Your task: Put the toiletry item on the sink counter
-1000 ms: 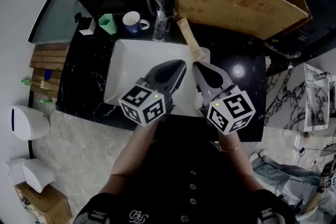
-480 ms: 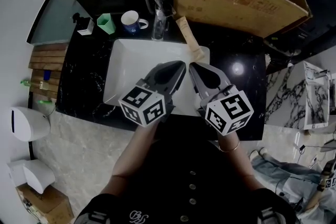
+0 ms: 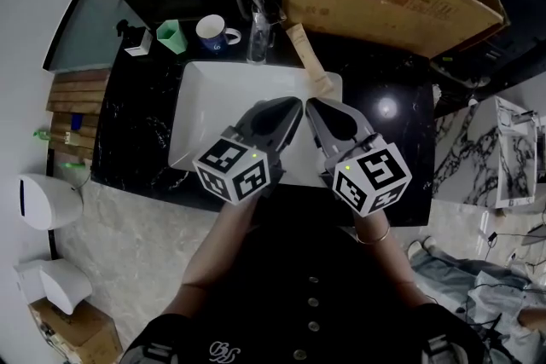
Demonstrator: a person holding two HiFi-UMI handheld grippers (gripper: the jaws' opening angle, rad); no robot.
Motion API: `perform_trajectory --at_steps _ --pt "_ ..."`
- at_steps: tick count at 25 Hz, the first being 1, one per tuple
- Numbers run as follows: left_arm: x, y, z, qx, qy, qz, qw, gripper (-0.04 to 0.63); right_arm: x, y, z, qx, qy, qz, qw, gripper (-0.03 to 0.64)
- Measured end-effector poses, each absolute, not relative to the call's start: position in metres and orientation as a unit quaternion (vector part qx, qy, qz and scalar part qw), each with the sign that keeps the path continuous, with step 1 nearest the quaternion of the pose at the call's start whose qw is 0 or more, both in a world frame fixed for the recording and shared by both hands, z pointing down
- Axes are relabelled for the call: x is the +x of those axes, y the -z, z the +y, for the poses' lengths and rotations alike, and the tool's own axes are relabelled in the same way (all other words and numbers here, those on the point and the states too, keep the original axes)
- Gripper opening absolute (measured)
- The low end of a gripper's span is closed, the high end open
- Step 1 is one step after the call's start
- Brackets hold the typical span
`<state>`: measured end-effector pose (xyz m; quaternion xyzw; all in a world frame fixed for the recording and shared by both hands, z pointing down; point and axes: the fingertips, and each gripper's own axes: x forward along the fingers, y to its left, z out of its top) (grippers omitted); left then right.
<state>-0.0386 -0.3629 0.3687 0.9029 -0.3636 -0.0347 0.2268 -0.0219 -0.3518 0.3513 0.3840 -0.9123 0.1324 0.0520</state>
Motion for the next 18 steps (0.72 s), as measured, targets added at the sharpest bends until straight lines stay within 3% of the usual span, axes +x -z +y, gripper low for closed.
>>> perform_trajectory --at_steps 18 --pt "-0.038 -0.372 -0.363 0.903 0.034 -0.361 0.232 0.023 -0.018 -0.363 -0.355 0.39 -0.14 -0.908 0.068 0.005"
